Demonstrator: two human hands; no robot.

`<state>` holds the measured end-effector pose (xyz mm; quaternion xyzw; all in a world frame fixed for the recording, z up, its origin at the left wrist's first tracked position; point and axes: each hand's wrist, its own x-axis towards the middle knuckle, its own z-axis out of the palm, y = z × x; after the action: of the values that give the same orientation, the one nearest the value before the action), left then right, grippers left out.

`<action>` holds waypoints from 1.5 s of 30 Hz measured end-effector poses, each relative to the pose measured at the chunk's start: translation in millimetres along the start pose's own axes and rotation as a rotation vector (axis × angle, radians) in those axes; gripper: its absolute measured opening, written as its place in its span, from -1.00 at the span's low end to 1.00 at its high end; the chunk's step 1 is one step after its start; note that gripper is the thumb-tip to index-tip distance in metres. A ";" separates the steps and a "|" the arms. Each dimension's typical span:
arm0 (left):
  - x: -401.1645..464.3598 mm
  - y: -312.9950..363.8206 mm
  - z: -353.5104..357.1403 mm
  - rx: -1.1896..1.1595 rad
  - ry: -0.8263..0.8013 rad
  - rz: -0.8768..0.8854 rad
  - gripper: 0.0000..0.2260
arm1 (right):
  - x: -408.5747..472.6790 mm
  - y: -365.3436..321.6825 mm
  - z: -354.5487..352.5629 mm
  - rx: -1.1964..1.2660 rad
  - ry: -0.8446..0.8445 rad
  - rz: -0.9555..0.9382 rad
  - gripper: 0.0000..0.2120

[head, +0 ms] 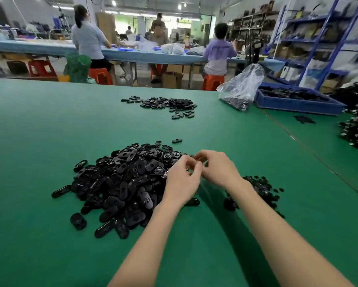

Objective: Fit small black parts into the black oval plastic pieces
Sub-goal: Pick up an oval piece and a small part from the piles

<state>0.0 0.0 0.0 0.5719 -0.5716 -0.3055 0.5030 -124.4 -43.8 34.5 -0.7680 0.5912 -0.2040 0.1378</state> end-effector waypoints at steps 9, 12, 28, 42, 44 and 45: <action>24.9 -21.2 0.1 0.159 0.012 0.063 -0.91 | 42.2 3.9 40.8 -0.155 0.056 0.082 -0.63; 24.9 -22.6 0.3 0.177 0.018 0.083 -0.88 | 40.7 7.8 46.7 -0.104 0.161 0.096 -0.74; 27.5 -23.6 1.4 0.209 0.020 0.088 -0.91 | 36.0 17.5 52.3 -0.008 0.253 0.005 -0.86; 31.9 -9.4 -5.7 -0.316 -0.082 -0.188 -0.91 | 25.1 33.1 -28.0 0.495 -0.190 -0.082 -0.93; 31.0 -8.4 -4.2 -0.372 -0.081 -0.210 -0.91 | 24.4 32.3 -30.7 0.447 -0.234 -0.049 -0.95; 30.3 -7.8 -3.3 -0.386 -0.076 -0.212 -0.90 | 24.0 33.7 -32.5 0.390 -0.252 -0.018 -0.96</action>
<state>10.5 -29.6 0.7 0.5101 -0.4577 -0.4818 0.5461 -163.4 -74.8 51.4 -0.7513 0.5120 -0.2183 0.3546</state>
